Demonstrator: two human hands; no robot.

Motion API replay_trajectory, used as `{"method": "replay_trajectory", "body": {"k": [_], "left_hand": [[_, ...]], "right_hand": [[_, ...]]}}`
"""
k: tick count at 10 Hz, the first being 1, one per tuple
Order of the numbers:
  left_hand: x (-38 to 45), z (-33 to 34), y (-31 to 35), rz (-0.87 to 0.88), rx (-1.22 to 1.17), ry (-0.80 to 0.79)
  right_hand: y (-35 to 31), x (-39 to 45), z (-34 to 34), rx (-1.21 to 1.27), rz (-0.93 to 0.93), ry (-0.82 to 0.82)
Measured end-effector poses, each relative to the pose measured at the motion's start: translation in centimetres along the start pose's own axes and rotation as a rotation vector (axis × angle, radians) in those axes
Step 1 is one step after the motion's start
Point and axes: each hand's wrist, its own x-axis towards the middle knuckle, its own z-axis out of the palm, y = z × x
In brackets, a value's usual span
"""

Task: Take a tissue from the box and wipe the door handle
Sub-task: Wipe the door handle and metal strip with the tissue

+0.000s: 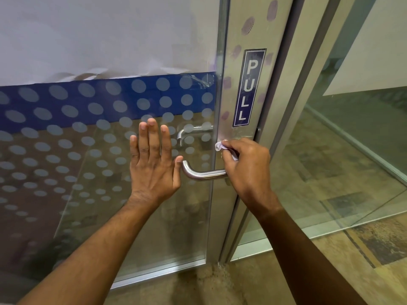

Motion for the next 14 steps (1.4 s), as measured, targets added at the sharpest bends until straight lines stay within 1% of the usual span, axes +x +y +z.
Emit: {"method": "replay_trajectory", "body": {"k": [1, 2, 3, 4, 5, 6, 7, 8, 9, 10, 11, 12, 13, 14], "left_hand": [[0.1, 0.0, 0.0, -0.003, -0.005, -0.009], [0.1, -0.1, 0.0, -0.006, -0.01, -0.014], [0.0, 0.0, 0.0, -0.006, -0.011, -0.008], [0.1, 0.0, 0.0, -0.008, -0.007, -0.004], [0.1, 0.1, 0.0, -0.01, -0.001, -0.007], [0.0, 0.2, -0.1, -0.006, 0.005, 0.005], [0.1, 0.4, -0.1, -0.005, 0.005, 0.013], [0.1, 0.6, -0.1, 0.001, 0.005, 0.029], [0.0, 0.8, -0.3, 0.004, 0.008, 0.044], [0.0, 0.9, -0.3, 0.013, 0.014, 0.056], [0.1, 1.0, -0.3, 0.011, 0.02, 0.067], [0.1, 1.0, -0.3, 0.017, 0.02, 0.08], [0.1, 1.2, -0.3, 0.015, 0.02, 0.085], [0.0, 1.3, -0.4, 0.018, 0.027, 0.089]], "right_hand": [[-0.2, 0.3, 0.0, -0.03, 0.02, -0.068], [0.1, 0.9, -0.2, -0.055, 0.035, -0.219], [0.8, 0.5, -1.0, 0.097, 0.064, -0.125], [2.0, -1.3, -1.7, 0.209, 0.113, 0.2], [3.1, -3.4, -1.3, 0.206, 0.082, 0.383], [3.9, -5.4, -0.1, 0.195, 0.052, 0.452], [4.5, -7.2, 1.7, 0.154, 0.109, 0.492], [4.5, -8.4, 3.6, 0.125, 0.142, 0.448], [4.4, -9.2, 5.6, 0.088, 0.121, 0.327], [4.5, -9.5, 7.4, -0.086, 0.027, 0.199], [4.6, -9.0, 8.3, -0.119, 0.026, 0.182], [4.2, -8.0, 8.3, -0.041, 0.034, 0.296], [3.6, -7.8, 7.8, 0.053, 0.12, 0.434], [3.3, -8.7, 7.3, 0.076, 0.062, 0.413]]}}
